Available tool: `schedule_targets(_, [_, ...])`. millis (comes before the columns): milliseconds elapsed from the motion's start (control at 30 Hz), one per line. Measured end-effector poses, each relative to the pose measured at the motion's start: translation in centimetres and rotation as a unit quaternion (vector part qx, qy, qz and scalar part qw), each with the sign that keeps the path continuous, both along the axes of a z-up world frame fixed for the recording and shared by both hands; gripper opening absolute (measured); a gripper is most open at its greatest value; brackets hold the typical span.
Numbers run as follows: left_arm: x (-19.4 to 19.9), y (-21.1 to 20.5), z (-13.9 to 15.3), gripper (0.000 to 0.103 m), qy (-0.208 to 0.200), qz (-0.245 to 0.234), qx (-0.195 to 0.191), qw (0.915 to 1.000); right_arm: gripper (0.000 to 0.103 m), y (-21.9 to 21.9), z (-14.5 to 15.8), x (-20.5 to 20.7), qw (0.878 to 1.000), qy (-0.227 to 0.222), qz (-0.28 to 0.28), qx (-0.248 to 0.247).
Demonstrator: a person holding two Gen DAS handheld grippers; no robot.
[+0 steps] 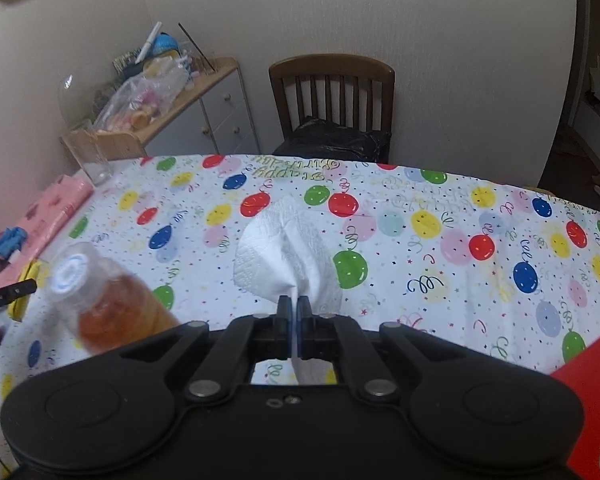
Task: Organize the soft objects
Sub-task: 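Carry the yellow cloth with the left tool while the right tool carries the tissue to the shoebox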
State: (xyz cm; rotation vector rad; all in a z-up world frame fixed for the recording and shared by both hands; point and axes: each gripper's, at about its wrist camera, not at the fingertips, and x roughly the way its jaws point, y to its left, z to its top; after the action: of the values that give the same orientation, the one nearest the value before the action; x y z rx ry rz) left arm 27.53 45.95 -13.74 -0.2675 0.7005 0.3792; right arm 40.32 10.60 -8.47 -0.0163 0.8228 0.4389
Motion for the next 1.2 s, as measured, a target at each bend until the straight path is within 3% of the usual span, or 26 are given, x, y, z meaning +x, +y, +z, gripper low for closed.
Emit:
schedule_targets(333, [-3.5, -5.6, 4.9, 0.038, -0.037, -0.034, 0.01, 0.9987, 0.002, -5.3, 3.7, -4.9, 0.999, -0.011, -0.003, 0.041])
schedule_targets(700, [-5.7, -15.1, 9.6, 0.038, -0.068, -0.097, 0.018, 0.9927, 0.002, -13.1, 7.0, -9.1, 0.996, -0.031, -0.008, 0.082])
schedule_targets(1200, [-4.3, -31.5, 12.3, 0.038, -0.081, -0.212, 0.026, 0.9736, 0.002, -26.2, 7.7, -11.4, 0.992, -0.045, -0.047, 0.104])
